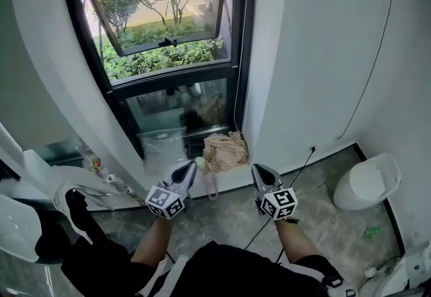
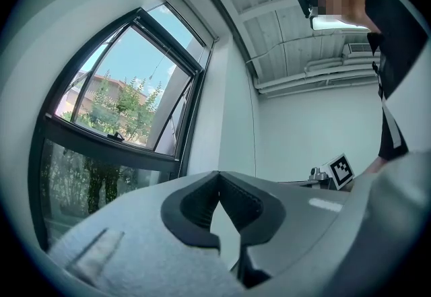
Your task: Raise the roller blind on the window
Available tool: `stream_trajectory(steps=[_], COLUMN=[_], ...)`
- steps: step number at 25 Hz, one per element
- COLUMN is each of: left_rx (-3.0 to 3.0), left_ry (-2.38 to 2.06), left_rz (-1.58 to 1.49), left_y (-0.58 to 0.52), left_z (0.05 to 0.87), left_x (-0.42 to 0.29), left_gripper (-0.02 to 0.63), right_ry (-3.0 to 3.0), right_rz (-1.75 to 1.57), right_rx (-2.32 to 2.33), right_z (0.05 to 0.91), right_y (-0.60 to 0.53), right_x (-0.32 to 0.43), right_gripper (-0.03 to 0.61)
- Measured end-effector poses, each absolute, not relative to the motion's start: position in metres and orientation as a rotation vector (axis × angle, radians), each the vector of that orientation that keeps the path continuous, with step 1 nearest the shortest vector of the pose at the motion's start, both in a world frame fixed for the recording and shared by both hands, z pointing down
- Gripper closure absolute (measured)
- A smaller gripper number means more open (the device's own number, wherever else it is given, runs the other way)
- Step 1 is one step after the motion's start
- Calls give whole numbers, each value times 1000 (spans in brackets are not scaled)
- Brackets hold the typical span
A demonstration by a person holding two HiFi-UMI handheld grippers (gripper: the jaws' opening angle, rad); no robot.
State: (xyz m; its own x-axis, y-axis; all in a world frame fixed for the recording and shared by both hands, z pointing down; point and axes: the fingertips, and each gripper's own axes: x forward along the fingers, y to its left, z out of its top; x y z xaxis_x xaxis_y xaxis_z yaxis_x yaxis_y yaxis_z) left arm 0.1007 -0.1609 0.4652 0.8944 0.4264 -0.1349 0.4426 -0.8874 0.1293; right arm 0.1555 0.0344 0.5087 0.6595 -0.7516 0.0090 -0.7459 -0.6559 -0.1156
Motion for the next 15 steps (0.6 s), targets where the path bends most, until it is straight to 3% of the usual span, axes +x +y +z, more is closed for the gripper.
stream_trajectory(steps=[15], left_rx=[2855], left_ry=[667], left_rz=[-158], left_y=[-145], left_z=[470], left_x=[108], left_gripper=[614], right_ry=[1284], right_rz=[-121], right_rx=[-2758], right_z=[510], right_y=[37], right_x=[150], right_gripper=[575])
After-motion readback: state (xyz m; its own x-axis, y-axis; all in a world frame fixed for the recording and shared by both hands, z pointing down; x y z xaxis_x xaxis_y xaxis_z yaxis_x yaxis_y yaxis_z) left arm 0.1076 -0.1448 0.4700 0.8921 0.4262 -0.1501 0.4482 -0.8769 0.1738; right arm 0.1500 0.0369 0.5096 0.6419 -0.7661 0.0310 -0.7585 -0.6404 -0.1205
